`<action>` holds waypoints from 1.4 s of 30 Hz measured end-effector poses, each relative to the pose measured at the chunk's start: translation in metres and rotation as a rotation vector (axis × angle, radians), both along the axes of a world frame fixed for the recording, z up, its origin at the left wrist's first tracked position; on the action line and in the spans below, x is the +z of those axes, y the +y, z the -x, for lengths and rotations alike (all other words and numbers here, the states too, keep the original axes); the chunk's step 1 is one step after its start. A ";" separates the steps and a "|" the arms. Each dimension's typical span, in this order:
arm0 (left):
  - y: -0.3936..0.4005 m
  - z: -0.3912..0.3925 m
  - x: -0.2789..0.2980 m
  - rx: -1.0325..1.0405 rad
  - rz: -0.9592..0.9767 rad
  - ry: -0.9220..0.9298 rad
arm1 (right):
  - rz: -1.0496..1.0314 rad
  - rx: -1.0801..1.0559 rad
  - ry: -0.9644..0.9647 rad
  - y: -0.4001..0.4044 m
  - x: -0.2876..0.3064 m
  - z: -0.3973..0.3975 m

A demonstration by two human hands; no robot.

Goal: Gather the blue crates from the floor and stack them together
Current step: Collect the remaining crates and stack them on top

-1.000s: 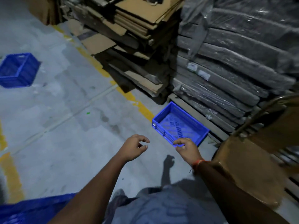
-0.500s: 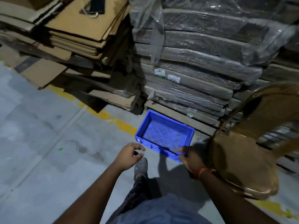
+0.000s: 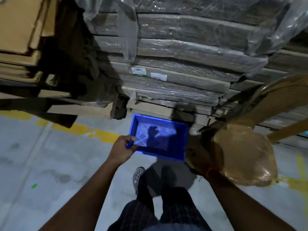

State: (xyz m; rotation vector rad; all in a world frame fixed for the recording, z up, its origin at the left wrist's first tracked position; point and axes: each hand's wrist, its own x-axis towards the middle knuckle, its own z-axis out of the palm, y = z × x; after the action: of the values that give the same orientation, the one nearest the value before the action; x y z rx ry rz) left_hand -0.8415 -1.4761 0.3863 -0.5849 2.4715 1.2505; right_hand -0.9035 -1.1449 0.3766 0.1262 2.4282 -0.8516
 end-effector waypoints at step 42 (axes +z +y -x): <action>-0.066 0.119 -0.391 0.085 -0.104 -0.202 | -0.052 -0.090 -0.159 0.083 -0.379 0.149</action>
State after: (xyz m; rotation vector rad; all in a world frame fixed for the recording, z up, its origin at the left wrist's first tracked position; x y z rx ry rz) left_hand -0.9605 -1.5426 -0.0048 -0.7559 2.2234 1.2746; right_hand -1.0529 -1.0615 -0.0027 0.3125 2.3100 -0.7865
